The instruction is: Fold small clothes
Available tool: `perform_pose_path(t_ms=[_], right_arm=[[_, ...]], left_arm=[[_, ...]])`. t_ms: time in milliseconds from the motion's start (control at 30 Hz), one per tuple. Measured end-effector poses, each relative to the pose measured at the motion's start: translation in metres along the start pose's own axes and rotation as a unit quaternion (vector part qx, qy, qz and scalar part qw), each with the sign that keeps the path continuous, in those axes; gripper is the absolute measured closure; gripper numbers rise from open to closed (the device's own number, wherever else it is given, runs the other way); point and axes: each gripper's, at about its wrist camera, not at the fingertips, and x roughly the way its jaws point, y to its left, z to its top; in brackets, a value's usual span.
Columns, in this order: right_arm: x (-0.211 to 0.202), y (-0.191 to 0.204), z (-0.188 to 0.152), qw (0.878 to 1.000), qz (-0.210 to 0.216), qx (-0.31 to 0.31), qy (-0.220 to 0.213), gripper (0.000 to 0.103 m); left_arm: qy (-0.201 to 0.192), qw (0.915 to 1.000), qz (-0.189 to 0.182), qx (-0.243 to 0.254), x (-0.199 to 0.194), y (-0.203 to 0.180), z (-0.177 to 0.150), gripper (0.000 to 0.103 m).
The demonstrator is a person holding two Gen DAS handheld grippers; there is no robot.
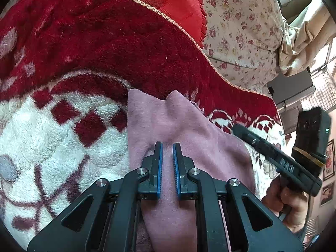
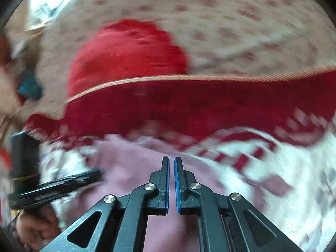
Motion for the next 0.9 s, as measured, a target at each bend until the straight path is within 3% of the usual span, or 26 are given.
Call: perform_pose_path(t_ms=[33, 100, 167, 233, 333, 367, 433, 533, 567, 600, 633, 667, 733, 800, 900], right_arm=[[0.007, 0.008, 0.000, 1.000, 0.012, -0.018, 0.013, 0.098], [0.030, 0.029, 0.000, 0.997, -0.023, -0.063, 0.047, 0.098], [0.046, 0.024, -0.002, 0.994, -0.042, -0.064, 0.073, 0.098], [0.048, -0.006, -0.001, 0.995, -0.063, 0.005, 0.071, 0.101], [0.026, -0.039, -0.001, 0.984, -0.157, 0.069, 0.049, 0.099], [0.019, -0.041, -0.002, 0.985, -0.152, 0.076, 0.039, 0.099], [0.004, -0.031, -0.001, 0.993, -0.094, 0.075, 0.016, 0.098], [0.003, 0.013, -0.004, 1.000, 0.004, 0.000, 0.022, 0.097], [0.007, 0.019, -0.006, 0.999, 0.004, -0.018, 0.035, 0.097], [0.015, 0.019, -0.010, 0.998, -0.028, -0.025, 0.054, 0.097], [0.024, 0.009, -0.013, 0.993, -0.093, -0.019, 0.070, 0.100], [0.025, -0.006, -0.016, 0.989, -0.127, 0.001, 0.070, 0.100], [0.006, -0.020, -0.016, 0.991, -0.120, 0.051, 0.036, 0.100], [-0.023, -0.010, -0.018, 0.992, -0.116, 0.049, -0.009, 0.097], [-0.035, 0.009, -0.033, 0.999, -0.032, 0.017, -0.017, 0.096]], left_arm=[[-0.001, 1.0000, 0.001, 0.002, 0.000, 0.000, 0.000, 0.094], [-0.003, 1.0000, 0.002, 0.005, -0.001, -0.001, -0.001, 0.094], [-0.004, 0.9999, 0.004, 0.008, -0.001, -0.001, -0.001, 0.094], [-0.005, 0.9999, 0.004, 0.010, -0.001, -0.001, -0.002, 0.094], [-0.007, 0.9999, 0.006, 0.009, -0.001, -0.001, -0.002, 0.094], [-0.007, 0.9999, 0.006, 0.008, -0.001, -0.001, -0.002, 0.094], [-0.007, 0.9999, 0.008, 0.008, -0.001, -0.001, -0.002, 0.094], [-0.008, 0.9999, 0.009, 0.009, 0.000, -0.002, -0.002, 0.094], [-0.008, 0.9999, 0.009, 0.009, 0.000, -0.002, -0.002, 0.094], [-0.009, 0.9999, 0.009, 0.008, -0.001, -0.002, -0.003, 0.094], [-0.009, 0.9999, 0.006, 0.008, 0.000, -0.002, -0.003, 0.094], [-0.009, 0.9999, 0.007, 0.008, 0.000, -0.003, -0.003, 0.094], [-0.012, 0.9998, 0.012, 0.012, 0.000, -0.004, -0.004, 0.094], [-0.014, 0.9996, 0.017, 0.015, 0.001, -0.006, -0.004, 0.094], [-0.014, 0.9995, 0.020, 0.018, 0.002, -0.006, -0.002, 0.094]])
